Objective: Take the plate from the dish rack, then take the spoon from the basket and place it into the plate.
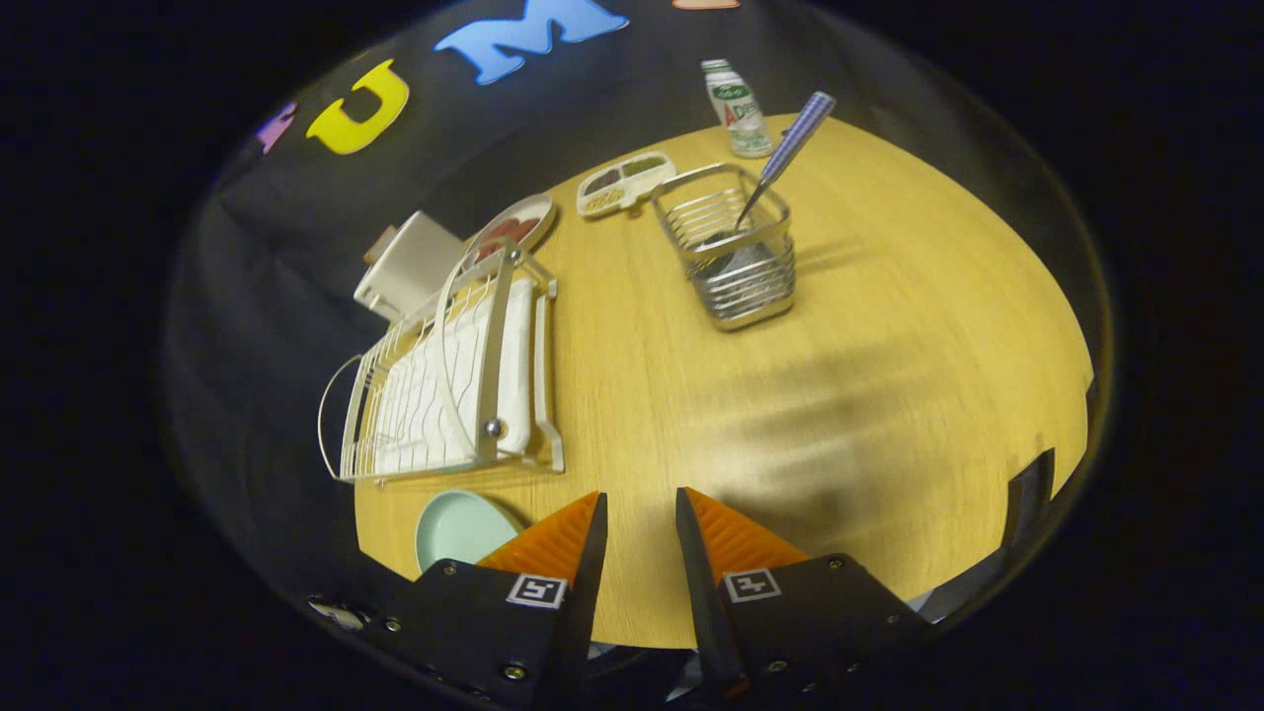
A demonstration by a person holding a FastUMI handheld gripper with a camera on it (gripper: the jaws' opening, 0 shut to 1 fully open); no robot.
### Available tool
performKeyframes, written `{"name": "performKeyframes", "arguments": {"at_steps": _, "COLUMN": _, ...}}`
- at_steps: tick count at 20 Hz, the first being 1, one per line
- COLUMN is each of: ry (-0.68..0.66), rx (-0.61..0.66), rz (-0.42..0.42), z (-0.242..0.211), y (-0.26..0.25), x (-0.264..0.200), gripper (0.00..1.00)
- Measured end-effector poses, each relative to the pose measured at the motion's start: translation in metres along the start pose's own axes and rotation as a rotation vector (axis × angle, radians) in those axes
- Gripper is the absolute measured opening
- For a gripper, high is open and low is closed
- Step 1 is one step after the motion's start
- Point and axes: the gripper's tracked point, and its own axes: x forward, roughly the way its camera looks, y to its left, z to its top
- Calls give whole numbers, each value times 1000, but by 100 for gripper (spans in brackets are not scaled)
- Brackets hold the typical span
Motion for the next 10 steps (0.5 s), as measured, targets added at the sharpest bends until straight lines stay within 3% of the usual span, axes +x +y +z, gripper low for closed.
{"name": "performKeyframes", "arguments": {"at_steps": 6, "ry": -282, "rx": 132, "rz": -108, "z": 112, "y": -48, "x": -22, "gripper": 43}}
{"name": "performKeyframes", "arguments": {"at_steps": 10, "ry": -371, "rx": 242, "rz": -112, "z": 148, "y": -60, "x": -23, "gripper": 43}}
